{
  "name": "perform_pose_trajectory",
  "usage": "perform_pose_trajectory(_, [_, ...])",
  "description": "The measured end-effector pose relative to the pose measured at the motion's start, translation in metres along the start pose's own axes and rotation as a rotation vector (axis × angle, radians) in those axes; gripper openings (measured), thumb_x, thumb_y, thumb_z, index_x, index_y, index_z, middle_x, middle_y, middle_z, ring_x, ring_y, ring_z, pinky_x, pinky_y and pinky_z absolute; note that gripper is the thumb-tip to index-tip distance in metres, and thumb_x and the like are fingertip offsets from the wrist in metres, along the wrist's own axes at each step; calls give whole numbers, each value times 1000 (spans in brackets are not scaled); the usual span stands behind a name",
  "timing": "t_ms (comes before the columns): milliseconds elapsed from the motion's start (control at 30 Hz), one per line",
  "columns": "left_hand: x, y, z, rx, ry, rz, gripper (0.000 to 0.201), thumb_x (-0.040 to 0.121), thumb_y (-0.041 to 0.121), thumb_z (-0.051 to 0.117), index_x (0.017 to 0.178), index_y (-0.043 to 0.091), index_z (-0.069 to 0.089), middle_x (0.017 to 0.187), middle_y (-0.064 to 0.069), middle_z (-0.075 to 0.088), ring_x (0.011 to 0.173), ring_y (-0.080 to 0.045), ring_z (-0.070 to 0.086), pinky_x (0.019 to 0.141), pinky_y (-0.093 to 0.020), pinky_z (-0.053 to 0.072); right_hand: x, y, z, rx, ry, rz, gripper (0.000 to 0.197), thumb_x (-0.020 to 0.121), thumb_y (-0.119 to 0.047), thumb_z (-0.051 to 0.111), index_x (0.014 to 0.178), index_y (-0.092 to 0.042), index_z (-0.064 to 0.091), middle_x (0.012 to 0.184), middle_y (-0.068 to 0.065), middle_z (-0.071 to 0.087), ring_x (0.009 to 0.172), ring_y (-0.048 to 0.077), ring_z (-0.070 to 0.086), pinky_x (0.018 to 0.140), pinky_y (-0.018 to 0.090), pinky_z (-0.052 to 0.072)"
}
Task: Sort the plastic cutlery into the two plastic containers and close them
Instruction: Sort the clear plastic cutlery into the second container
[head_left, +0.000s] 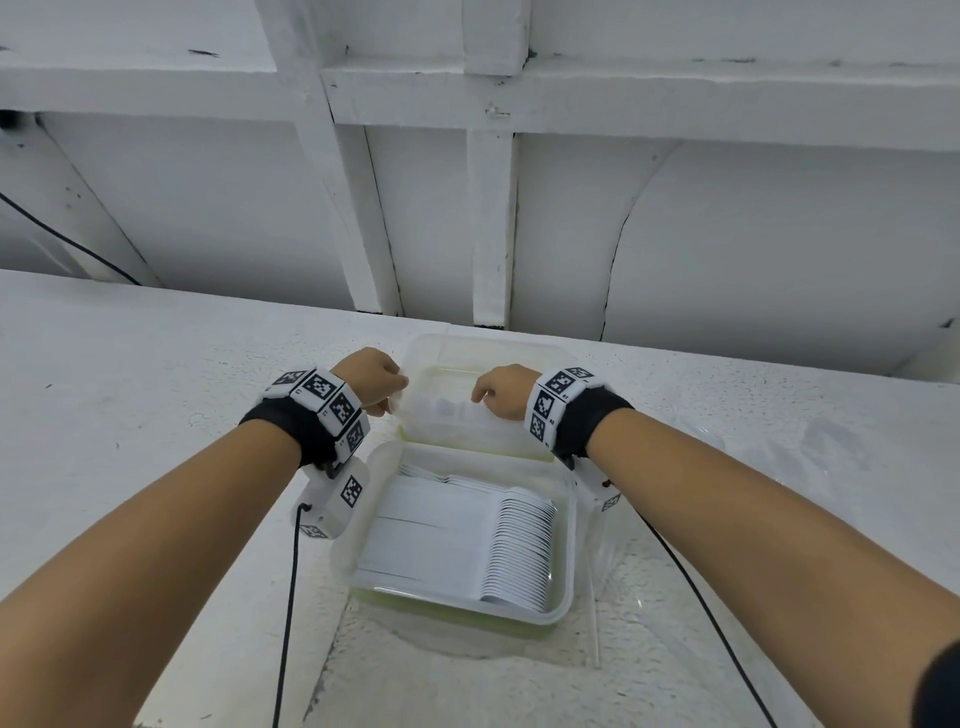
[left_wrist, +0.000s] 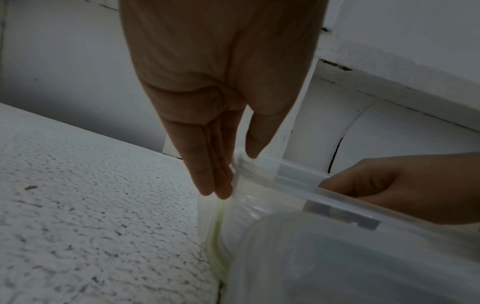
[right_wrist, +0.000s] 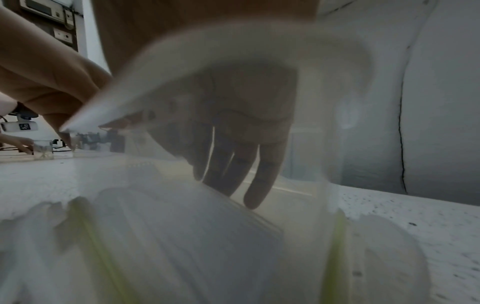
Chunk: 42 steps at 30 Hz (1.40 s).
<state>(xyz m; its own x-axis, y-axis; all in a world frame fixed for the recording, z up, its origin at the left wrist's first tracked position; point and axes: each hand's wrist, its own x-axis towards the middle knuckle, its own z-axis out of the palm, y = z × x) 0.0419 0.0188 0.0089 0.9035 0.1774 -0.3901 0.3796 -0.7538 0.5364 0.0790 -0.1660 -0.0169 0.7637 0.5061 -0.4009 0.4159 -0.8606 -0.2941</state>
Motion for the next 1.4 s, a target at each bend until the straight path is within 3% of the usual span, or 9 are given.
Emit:
perform_pose_trajectory(200, [-14, 18, -9, 170, 184, 91, 35, 96, 23, 46, 125, 5, 53, 129, -14, 55, 122, -29, 48, 98, -31, 37, -33, 2, -18, 46, 106, -45, 38, 99, -16, 35, 134, -12, 46, 140, 8, 46, 128, 23, 41, 103, 28, 31])
perform_pose_trajectory(400, [-72, 84, 12, 82, 281, 471, 28, 97, 21, 45, 116, 9, 61, 112, -6, 64, 101, -20, 56, 74, -21, 33, -119, 25, -49, 62, 217, -112, 34, 99, -21, 38, 130, -15, 51, 131, 1, 55, 114, 16, 51, 86, 18, 31])
perform_pose_trajectory(567, [-127, 132, 75, -34, 6, 711, 20, 94, 19, 50, 105, 13, 66, 93, -1, 69, 82, -11, 58, 78, -25, 46, -210, 64, -35, 67, 214, -22, 32, 98, -25, 42, 126, -20, 55, 123, 0, 60, 107, 14, 53, 82, 17, 31])
perform_pose_trajectory(700, [-155, 149, 130, 118, -174, 779, 20, 94, 20, 50, 105, 14, 65, 102, 0, 68, 87, -10, 58, 75, -18, 41, -263, 103, -4, 100, 132, 102, 32, 98, -27, 42, 126, -22, 55, 121, 0, 61, 106, 13, 54, 80, 17, 33])
perform_pose_trajectory(900, [-174, 144, 207, 594, -551, 683, 32, 96, 30, 46, 110, 6, 63, 111, -8, 64, 95, -20, 57, 81, -29, 42, -308, 136, 52, 222, 70, 234, 31, 98, -28, 42, 126, -21, 55, 122, -1, 61, 106, 11, 56, 82, 16, 36])
perform_pose_trajectory(1000, [-179, 141, 235, 617, -460, 547, 51, 98, 42, 37, 93, -3, 61, 81, -15, 58, 75, -25, 54, 68, -30, 38, -318, 139, 73, 325, 106, 266, 29, 97, -27, 44, 123, -20, 56, 114, 0, 63, 97, 9, 57, 80, 16, 37])
perform_pose_trajectory(1100, [-181, 146, 242, 556, -352, 455, 53, 98, 47, 32, 66, 7, 45, 60, -5, 46, 56, -19, 48, 69, -29, 41, -321, 139, 90, 415, 162, 303, 27, 97, -27, 45, 119, -21, 59, 103, -2, 63, 89, 8, 56, 78, 18, 41])
perform_pose_trajectory(1233, [-159, 150, 243, 354, -300, 301, 47, 99, 44, 33, 83, 5, 53, 60, -3, 47, 54, -19, 53, 66, -30, 49, -319, 139, 99, 464, 198, 321, 24, 97, -27, 45, 114, -20, 60, 94, -5, 61, 85, 10, 57, 77, 20, 44])
perform_pose_trajectory(1400, [-139, 141, 245, 81, -354, 177, 43, 97, 30, 45, 62, 6, 53, 53, -3, 59, 48, -16, 56, 64, -27, 54, -308, 135, 89, 532, 295, 337, 22, 97, -23, 43, 107, -17, 62, 90, 1, 64, 85, 16, 60, 81, 28, 48])
